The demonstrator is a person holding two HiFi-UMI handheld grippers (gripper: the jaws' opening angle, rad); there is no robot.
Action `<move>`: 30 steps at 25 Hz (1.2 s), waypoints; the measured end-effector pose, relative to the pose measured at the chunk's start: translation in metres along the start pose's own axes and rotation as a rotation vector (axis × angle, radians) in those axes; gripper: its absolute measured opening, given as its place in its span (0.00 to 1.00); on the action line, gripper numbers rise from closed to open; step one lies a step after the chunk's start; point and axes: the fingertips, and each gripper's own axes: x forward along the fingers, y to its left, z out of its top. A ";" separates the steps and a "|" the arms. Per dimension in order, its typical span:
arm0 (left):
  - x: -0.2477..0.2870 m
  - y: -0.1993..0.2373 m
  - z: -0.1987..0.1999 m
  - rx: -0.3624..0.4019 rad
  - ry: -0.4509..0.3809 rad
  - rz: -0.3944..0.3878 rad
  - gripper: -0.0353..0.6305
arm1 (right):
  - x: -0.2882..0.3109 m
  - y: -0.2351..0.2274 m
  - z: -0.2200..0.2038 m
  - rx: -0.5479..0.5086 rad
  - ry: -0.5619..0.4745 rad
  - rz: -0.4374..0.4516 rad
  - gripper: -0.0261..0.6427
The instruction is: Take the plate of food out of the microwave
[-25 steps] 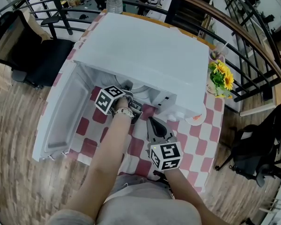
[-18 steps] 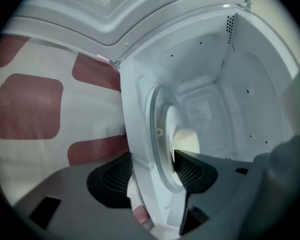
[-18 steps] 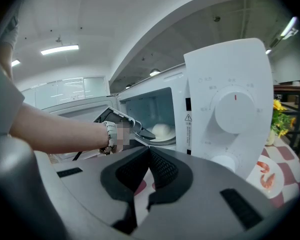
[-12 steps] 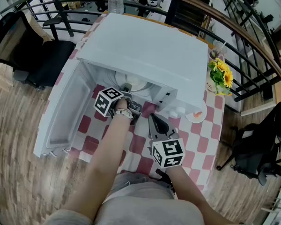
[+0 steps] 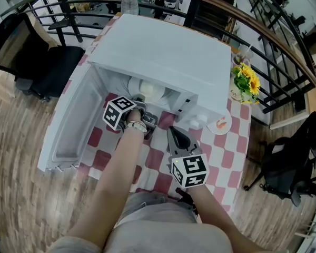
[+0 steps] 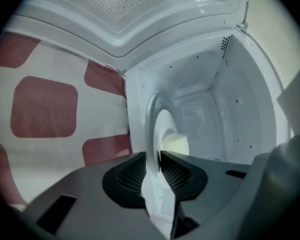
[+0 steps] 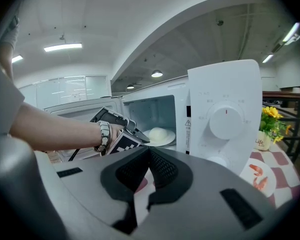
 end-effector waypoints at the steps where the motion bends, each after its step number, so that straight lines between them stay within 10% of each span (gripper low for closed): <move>1: -0.001 -0.001 0.000 -0.002 0.001 -0.001 0.19 | -0.001 0.000 0.000 -0.003 -0.001 0.001 0.07; 30: -0.067 -0.029 -0.018 -0.014 -0.052 -0.285 0.07 | -0.028 0.024 0.023 -0.064 -0.129 0.018 0.07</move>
